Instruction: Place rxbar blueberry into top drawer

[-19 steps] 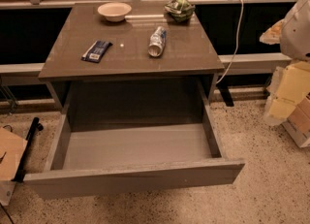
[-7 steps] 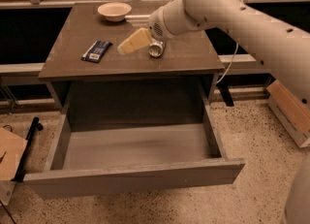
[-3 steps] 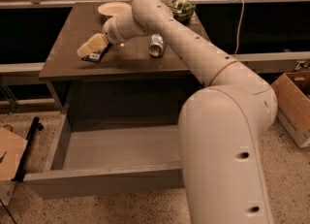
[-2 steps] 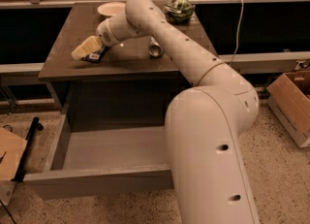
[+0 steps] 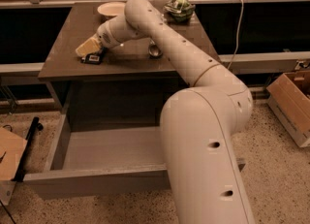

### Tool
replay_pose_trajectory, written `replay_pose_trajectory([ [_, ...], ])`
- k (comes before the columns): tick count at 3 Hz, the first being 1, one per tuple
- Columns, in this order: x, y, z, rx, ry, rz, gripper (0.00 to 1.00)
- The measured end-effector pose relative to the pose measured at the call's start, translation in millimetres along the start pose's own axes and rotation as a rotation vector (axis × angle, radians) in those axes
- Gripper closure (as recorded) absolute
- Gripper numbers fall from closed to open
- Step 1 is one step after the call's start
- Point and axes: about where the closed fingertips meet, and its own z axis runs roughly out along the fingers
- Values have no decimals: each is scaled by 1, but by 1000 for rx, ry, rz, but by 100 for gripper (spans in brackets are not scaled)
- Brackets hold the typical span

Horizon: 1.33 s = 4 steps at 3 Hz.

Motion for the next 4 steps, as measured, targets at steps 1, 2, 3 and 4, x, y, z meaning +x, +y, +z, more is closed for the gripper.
replay_pose_trajectory([
  [1, 7, -4, -5, 21, 7, 27, 72],
  [2, 8, -5, -6, 24, 9, 31, 95],
  [3, 7, -5, -6, 24, 9, 31, 100],
  [4, 7, -5, -6, 24, 9, 31, 100],
])
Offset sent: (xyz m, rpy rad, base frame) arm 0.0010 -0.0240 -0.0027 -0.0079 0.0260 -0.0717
